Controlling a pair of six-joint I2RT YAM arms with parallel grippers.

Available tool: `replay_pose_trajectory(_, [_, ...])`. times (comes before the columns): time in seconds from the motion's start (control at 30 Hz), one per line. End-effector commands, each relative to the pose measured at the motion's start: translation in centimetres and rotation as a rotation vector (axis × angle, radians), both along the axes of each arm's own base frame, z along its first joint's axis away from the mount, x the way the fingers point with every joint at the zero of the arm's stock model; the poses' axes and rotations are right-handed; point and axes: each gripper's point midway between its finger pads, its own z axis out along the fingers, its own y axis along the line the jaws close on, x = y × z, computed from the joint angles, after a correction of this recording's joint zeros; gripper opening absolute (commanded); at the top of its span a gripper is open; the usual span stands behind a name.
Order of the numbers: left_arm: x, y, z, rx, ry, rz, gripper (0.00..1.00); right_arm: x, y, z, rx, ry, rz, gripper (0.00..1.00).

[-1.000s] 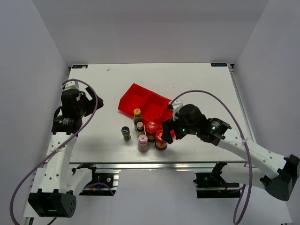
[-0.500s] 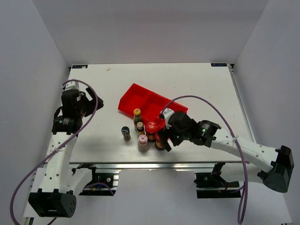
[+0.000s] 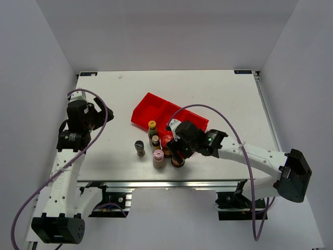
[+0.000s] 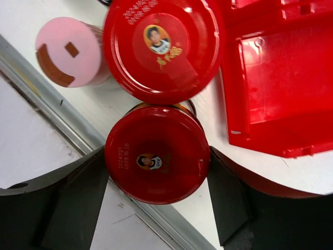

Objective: Organize the condiment bottles

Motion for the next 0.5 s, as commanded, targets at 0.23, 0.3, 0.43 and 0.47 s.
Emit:
replay_pose_trajectory(0.23, [-0.2, 0.5, -0.2, 0.016, 0.006, 0.014, 1.00, 1.0, 0.9, 1.4, 0.048, -0.055, -0.024, 0.57])
replay_pose_trajectory(0.3, [-0.2, 0.5, -0.1, 0.016, 0.003, 0.014, 1.00, 1.0, 0.7, 1.7, 0.053, -0.060, -0.033, 0.57])
replay_pose_trajectory(0.43, [-0.1, 0.4, -0.2, 0.015, 0.005, 0.011, 1.00, 1.1, 0.4, 3.2, 0.085, -0.084, -0.058, 0.46])
replay_pose_trajectory(0.47, [-0.1, 0.4, -0.2, 0.014, 0.002, 0.011, 1.00, 1.3, 0.5, 4.0, 0.107, -0.100, -0.064, 0.43])
